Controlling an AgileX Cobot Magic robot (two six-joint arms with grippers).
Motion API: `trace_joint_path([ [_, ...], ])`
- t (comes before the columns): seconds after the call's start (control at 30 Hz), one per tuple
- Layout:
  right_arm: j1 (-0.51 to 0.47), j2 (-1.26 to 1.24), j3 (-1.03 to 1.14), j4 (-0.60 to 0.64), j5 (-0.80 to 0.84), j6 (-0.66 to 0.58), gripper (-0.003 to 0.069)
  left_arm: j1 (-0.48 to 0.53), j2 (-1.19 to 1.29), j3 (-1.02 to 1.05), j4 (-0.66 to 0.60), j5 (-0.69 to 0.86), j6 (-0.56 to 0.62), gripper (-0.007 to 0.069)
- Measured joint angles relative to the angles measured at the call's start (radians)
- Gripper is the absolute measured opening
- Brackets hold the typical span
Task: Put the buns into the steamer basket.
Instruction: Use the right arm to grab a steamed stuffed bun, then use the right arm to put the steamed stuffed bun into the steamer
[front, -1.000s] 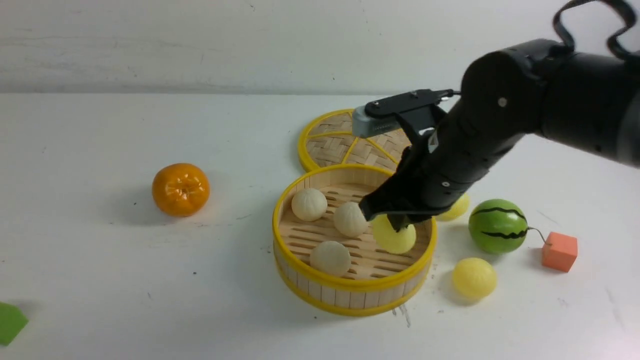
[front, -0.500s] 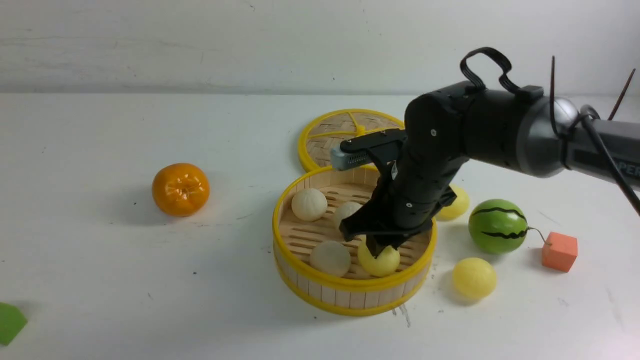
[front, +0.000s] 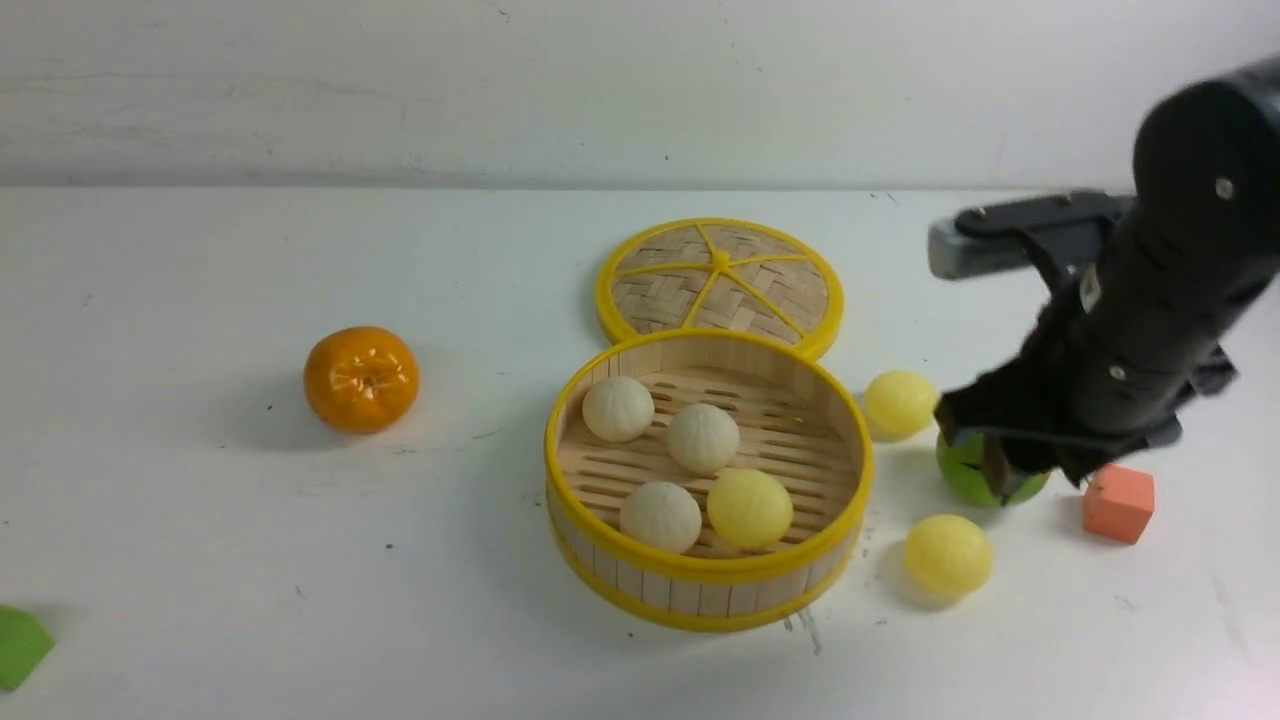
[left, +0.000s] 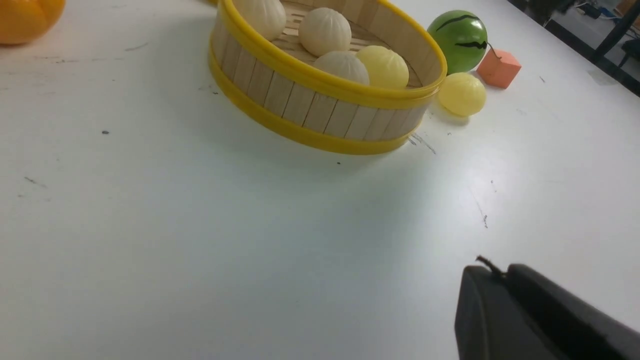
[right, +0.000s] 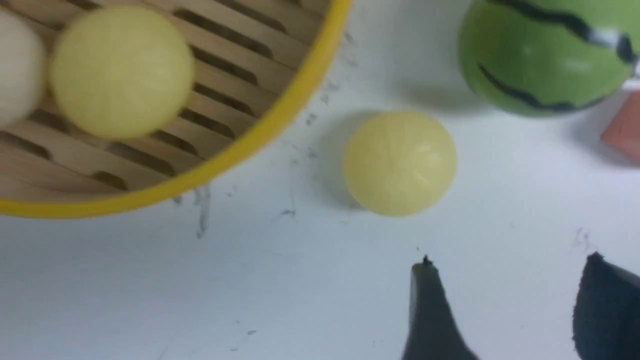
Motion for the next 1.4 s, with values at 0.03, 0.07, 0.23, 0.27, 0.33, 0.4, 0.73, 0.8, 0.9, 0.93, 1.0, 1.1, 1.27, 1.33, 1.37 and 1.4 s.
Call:
trace_joint_path([
  [0.03, -0.024, 0.008, 0.026, 0.025, -0.017, -0.002, 0.034, 0.0, 0.0, 0.0, 0.0, 0.0, 0.0, 0.0039],
  [0.07, -0.052, 0.026, 0.058, 0.084, -0.048, -0.021, 0.0296, 0.0, 0.0, 0.0, 0.0, 0.0, 0.0, 0.0039],
  [0.23, -0.075, 0.08, 0.061, 0.197, -0.138, -0.092, 0.0249, 0.0, 0.0, 0.0, 0.0, 0.0, 0.0, 0.0039],
  [0.27, -0.075, 0.102, 0.061, 0.217, -0.161, -0.106, 0.0251, 0.0, 0.0, 0.0, 0.0, 0.0, 0.0, 0.0039],
  [0.33, -0.075, 0.123, 0.061, 0.224, -0.172, -0.109, 0.0256, 0.0, 0.0, 0.0, 0.0, 0.0, 0.0, 0.0039],
  [0.4, -0.075, 0.151, 0.061, 0.227, -0.187, -0.11, 0.026, 0.0, 0.0, 0.0, 0.0, 0.0, 0.0, 0.0039],
  [0.73, -0.075, 0.186, 0.061, 0.223, -0.266, -0.115, 0.0263, 0.0, 0.0, 0.0, 0.0, 0.001, 0.0, 0.0052],
  [0.8, -0.075, 0.193, 0.061, 0.219, -0.271, -0.117, 0.0263, 0.0, 0.0, 0.0, 0.0, 0.001, 0.0, 0.0054],
  [0.9, -0.075, 0.224, 0.061, 0.211, -0.282, -0.118, 0.0255, 0.0, 0.0, 0.0, 0.0, 0.001, 0.0, 0.0057],
  [0.93, -0.075, 0.226, 0.061, 0.211, -0.283, -0.118, 0.0246, 0.0, 0.0, 0.0, 0.0, 0.001, 0.0, 0.0057],
  [1.0, -0.075, 0.226, 0.061, 0.211, -0.284, -0.118, 0.0211, 0.0, 0.0, 0.0, 0.0, 0.001, 0.0, 0.0057],
  [1.1, -0.075, 0.224, 0.061, 0.208, -0.283, -0.13, 0.0148, 0.0, 0.0, 0.0, 0.0, 0.001, 0.0, 0.0057],
  [1.27, -0.075, 0.188, 0.061, 0.202, -0.248, -0.166, 0.0, 0.0, 0.0, 0.0, 0.0, 0.001, 0.0, 0.0057],
  [1.33, -0.075, 0.146, 0.052, 0.207, -0.212, -0.166, 0.0, 0.0, 0.0, 0.0, 0.0, 0.001, 0.0, 0.0058],
  [1.37, -0.075, 0.133, 0.046, 0.21, -0.203, -0.173, 0.0, 0.0, 0.0, 0.0, 0.0, 0.001, 0.0, 0.0059],
  [1.4, -0.074, 0.124, 0.046, 0.212, -0.2, -0.174, 0.0, 0.0, 0.0, 0.0, 0.0, 0.001, 0.0, 0.0059],
])
